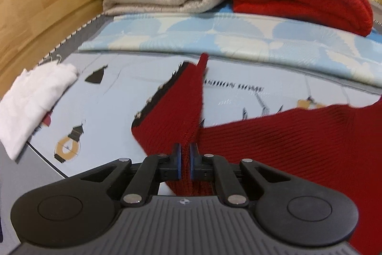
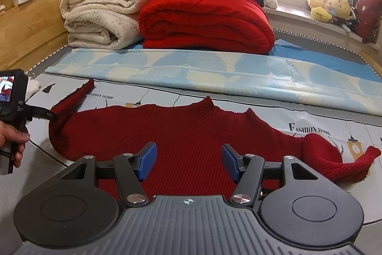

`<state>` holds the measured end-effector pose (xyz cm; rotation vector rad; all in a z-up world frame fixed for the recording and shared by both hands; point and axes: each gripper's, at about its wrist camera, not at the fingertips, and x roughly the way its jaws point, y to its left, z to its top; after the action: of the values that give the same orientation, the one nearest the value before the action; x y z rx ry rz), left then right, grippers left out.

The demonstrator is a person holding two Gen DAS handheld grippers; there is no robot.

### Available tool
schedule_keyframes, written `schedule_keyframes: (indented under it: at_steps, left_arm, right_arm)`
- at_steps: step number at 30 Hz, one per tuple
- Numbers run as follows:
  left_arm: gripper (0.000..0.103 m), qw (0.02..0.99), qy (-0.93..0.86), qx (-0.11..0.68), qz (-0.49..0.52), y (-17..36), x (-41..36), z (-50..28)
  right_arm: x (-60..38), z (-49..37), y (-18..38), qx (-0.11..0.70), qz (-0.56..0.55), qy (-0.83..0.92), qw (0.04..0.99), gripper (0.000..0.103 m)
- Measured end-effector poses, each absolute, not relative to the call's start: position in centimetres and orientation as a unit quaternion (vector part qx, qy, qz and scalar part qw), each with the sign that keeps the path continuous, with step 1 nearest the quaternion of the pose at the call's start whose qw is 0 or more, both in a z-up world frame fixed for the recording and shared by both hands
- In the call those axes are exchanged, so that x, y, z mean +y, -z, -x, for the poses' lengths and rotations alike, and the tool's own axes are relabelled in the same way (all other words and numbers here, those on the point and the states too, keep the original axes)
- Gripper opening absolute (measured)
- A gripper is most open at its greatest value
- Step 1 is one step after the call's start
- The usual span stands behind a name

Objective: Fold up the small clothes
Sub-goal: 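Fold the gripped sleeve across the sweater body with the left tool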

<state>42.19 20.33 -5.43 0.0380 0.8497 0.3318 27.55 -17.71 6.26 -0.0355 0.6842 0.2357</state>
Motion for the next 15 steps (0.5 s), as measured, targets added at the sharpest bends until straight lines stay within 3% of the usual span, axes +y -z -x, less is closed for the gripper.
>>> schedule_keyframes:
  at_steps: [10, 15]
  left_arm:
    - [0.006, 0.928, -0.067, 0.366, 0.014, -4.2, 12.8, -37.0]
    - [0.006, 0.912, 0.027, 0.410, 0.001, -1.4, 7.8, -35.7]
  right_arm:
    - [-19.2, -27.5, -7.2, 0.338, -0.011, -0.095, 0.936, 0.062]
    - [-20.1, -27.1, -7.7, 0.339, -0.028, -0.079, 0.937, 0.062]
